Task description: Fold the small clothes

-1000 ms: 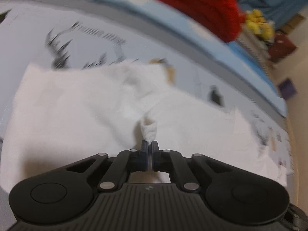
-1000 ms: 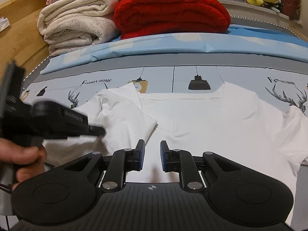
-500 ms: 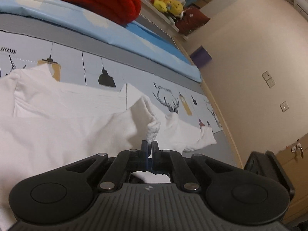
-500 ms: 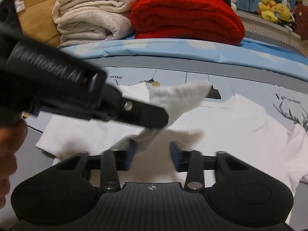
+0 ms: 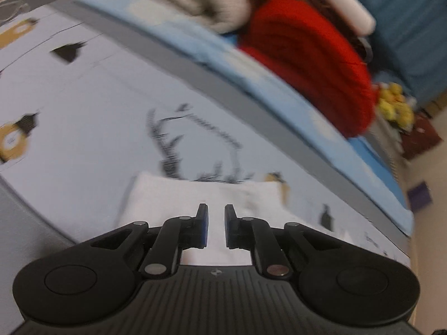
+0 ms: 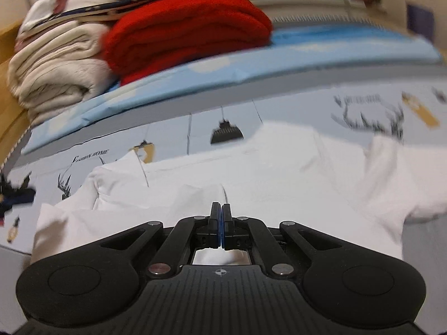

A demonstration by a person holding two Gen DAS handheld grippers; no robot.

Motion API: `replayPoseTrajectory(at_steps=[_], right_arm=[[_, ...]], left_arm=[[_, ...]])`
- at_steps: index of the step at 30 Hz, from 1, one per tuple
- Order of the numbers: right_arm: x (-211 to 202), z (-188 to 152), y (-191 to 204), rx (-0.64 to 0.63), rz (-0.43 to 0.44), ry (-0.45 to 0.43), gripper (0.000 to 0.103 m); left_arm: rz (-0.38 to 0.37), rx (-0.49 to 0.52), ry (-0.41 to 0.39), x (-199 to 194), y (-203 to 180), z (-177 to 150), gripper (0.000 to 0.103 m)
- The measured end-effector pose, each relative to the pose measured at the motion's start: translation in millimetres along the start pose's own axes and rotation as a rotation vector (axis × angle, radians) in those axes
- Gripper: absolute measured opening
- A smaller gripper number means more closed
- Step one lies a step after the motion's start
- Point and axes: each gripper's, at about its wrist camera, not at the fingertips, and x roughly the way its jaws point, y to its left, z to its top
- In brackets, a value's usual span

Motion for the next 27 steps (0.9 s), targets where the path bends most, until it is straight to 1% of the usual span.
replayPoseTrajectory(at_steps=[1, 2, 3, 4, 5, 6, 8, 10, 11, 12, 13, 14, 16, 17, 19, 21, 22, 23, 24, 25, 27], right_arm=[[5, -1, -5, 0.044, 0.007, 0.037, 0.004], [10, -5, -8, 0.092, 0.024, 0.079, 0.01], [18, -7, -13, 0.144, 0.049, 0.123, 0.019], [26, -11, -18, 0.202, 0.065, 0.16, 0.034], [32, -15, -21, 0.25, 0.07, 0.181, 0.039], [37, -19, -24, 0.29, 0.067, 0.199, 0.039], [47, -26, -29, 0.342, 0.055, 0.228, 0.038], [55, -29, -33, 0.372, 0.051, 0.211, 0.037], [56, -29, -32, 0.364, 0.052, 0.196, 0.037], [55, -27, -29, 0.348, 0.046, 0.19, 0.034], [54, -26, -25, 0.323, 0.036, 0.178, 0.019], [52, -25, -22, 0.292, 0.03, 0.168, 0.007], [45, -24, -17, 0.251, 0.039, 0.135, 0.006], [38, -20, -14, 0.239, 0.051, 0.107, 0.006], [14, -7, -9, 0.215, 0.091, 0.002, 0.006], [-25, 9, -4, 0.185, 0.149, -0.162, 0.006], [-45, 14, -4, 0.156, 0.164, -0.265, 0.006], [-59, 17, -4, 0.123, 0.148, -0.338, 0.006], [-66, 18, -7, 0.102, 0.094, -0.372, 0.006], [-63, 19, -16, 0.116, 0.012, -0.35, 0.006], [-41, 15, -44, 0.208, -0.14, -0.228, 0.006]], left_arm=[[0.014, -0.006, 0.007, 1, 2, 0, 0.011], [0.02, -0.007, 0.012, 1, 2, -1, 0.011], [0.016, -0.004, 0.017, 2, 0, -1, 0.011], [0.011, 0.002, 0.021, 3, -1, -1, 0.013], [0.004, 0.011, 0.023, 3, -2, -2, 0.018], [-0.003, 0.021, 0.023, 1, 1, -3, 0.023], [-0.005, 0.038, 0.021, 0, -7, -7, 0.024], [-0.012, 0.048, 0.023, -4, -6, -8, 0.024], [-0.013, 0.049, 0.023, -2, -3, -8, 0.024], [-0.013, 0.049, 0.023, -3, -2, -7, 0.024], [-0.012, 0.049, 0.021, -5, 0, -7, 0.024], [-0.009, 0.048, 0.017, -5, 2, -6, 0.024], [0.0, 0.044, 0.007, -8, 6, -4, 0.024], [0.007, 0.042, 0.001, -8, 7, -2, 0.024], [0.025, 0.043, -0.013, -10, 9, 0, 0.024], [0.037, 0.06, -0.023, -12, 7, 0, 0.024], [0.037, 0.071, -0.025, -12, 6, -1, 0.024], [0.036, 0.082, -0.026, -12, 4, -1, 0.024], [0.035, 0.092, -0.027, -12, 2, -2, 0.024], [0.035, 0.099, -0.026, -11, 1, -3, 0.024], [0.04, 0.11, -0.019, -9, -1, -5, 0.024]])
